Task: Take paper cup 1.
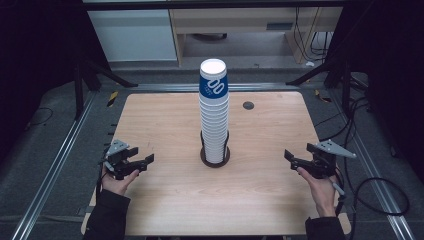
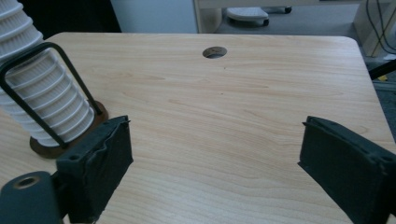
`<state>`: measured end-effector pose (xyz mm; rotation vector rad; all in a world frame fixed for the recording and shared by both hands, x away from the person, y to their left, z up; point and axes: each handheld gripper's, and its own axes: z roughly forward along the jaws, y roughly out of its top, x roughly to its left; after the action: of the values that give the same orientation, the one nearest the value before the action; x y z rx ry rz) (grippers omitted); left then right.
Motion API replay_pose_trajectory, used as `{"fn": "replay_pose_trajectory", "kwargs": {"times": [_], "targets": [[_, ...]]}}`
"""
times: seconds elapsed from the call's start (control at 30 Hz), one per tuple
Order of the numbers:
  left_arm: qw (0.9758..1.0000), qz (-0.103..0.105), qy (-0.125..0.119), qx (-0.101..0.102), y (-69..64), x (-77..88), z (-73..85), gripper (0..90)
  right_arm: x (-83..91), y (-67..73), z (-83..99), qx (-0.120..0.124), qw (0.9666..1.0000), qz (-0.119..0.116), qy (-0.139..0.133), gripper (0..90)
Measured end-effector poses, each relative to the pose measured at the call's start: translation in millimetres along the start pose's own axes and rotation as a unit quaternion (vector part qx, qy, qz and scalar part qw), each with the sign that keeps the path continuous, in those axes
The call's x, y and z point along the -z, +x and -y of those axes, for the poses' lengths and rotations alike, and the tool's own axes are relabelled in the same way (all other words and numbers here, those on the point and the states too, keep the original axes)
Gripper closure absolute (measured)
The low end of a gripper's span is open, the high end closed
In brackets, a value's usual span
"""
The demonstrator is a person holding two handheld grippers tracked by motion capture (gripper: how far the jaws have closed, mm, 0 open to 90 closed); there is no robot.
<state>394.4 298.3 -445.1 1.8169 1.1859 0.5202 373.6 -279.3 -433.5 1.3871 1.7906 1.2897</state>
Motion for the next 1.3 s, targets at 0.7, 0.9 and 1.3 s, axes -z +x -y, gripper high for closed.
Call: {"fn": "replay_pose_trajectory", "kwargs": {"times": [0.7, 0.9, 1.3], "targets": [[1.0000, 0.001, 0.003, 0.004, 2.2, -0.8, 0.6, 23.5, 3.5, 26.4, -32.9, 0.040, 0.9989, -0.022, -0.005, 5.8], [0.9999, 0.003, 0.014, 0.000, 1.4, -4.4, 1.2, 22.7, 10.3, 42.1, -64.6, 0.054, 0.9962, -0.054, -0.041, 7.5], [0.9999, 0.006, 0.016, -0.002, 0.1, -6.4, 1.0, 22.6, 10.7, 86.4, -116.7, 0.083, 0.9838, -0.120, -0.105, 7.9]]}}
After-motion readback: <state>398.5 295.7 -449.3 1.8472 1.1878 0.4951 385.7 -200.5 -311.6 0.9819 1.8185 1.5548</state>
